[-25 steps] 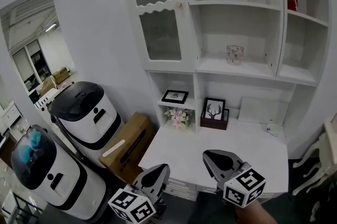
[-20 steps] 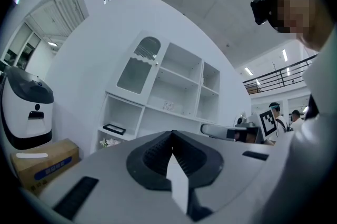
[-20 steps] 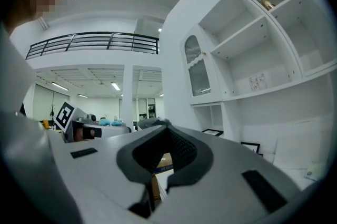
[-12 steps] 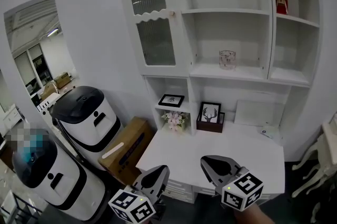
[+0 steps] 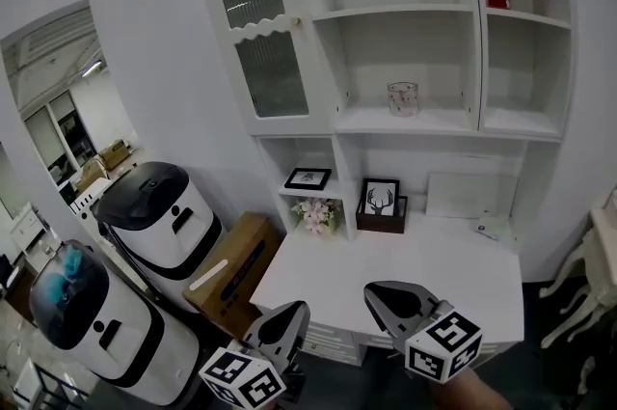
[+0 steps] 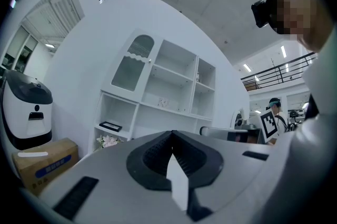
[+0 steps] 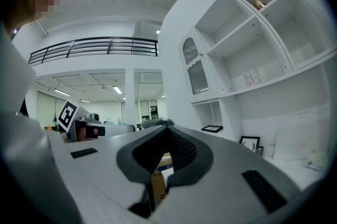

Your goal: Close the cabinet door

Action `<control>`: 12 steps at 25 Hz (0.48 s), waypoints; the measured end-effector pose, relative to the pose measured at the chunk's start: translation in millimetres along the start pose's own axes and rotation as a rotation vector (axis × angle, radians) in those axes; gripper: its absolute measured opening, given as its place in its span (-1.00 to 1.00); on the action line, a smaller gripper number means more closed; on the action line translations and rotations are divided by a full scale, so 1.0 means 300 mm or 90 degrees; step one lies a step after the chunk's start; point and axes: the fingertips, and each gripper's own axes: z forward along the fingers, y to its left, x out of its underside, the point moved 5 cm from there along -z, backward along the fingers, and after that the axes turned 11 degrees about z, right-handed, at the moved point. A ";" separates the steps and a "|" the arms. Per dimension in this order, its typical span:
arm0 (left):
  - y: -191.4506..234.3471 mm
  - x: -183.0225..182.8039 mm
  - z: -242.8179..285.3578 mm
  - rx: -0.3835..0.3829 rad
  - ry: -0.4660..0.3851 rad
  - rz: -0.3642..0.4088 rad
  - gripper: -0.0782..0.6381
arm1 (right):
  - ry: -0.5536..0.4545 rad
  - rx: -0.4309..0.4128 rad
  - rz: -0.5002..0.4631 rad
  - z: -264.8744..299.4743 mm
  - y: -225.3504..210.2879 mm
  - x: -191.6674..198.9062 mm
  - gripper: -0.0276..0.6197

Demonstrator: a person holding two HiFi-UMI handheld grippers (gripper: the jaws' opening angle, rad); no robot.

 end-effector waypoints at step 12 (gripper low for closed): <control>-0.062 -0.018 -0.030 0.005 0.005 0.017 -0.76 | -0.008 -0.017 0.000 -0.041 0.023 -0.009 -0.90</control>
